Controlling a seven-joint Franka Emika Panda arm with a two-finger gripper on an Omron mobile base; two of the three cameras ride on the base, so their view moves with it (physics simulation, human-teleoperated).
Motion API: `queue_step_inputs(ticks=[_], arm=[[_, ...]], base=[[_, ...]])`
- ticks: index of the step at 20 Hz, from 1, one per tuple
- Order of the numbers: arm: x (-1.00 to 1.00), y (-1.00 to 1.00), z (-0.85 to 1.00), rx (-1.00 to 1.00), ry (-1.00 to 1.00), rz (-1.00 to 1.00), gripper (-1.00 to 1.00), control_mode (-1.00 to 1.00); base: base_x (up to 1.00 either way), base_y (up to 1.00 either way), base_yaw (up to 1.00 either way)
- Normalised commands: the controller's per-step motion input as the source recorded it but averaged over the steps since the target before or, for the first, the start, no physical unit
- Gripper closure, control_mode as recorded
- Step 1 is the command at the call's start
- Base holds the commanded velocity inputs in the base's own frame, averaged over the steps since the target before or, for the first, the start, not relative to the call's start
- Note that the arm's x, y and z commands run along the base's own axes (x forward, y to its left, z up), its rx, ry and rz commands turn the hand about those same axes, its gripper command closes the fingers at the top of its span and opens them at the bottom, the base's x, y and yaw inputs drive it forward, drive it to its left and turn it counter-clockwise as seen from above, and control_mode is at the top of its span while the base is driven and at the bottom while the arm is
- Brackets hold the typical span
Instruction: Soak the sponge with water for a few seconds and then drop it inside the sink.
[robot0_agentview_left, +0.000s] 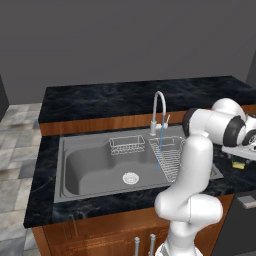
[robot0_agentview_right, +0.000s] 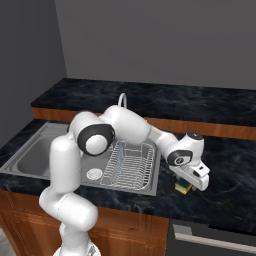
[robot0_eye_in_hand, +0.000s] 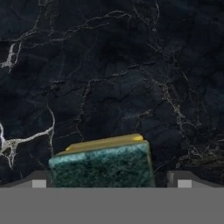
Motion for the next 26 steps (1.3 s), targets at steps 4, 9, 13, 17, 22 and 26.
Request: queue_step_inputs(ticks=[4,9,13,17,22,26], arm=[[0.00,-0.03,-0.28,0.00,0.02,0.00,-1.00,-1.00],[0.00,0.00,-0.11,0.00,0.01,0.00,-1.00,-1.00],[0.00,0.00,0.00,0.00,0.00,0.00,-1.00,-1.00],[0.00,0.00,0.00,0.00,0.00,0.00,1.00,-1.00],[0.00,0.00,0.00,0.00,0.00,0.00,1.00,-1.00],[0.00,0.00,0.00,0.00,0.00,0.00,1.00,-1.00]], base=[[0.00,0.00,0.00],[0.00,0.00,0.00],[0.00,0.00,0.00],[0.00,0.00,0.00],[0.00,0.00,0.00],[0.00,0.00,0.00]])
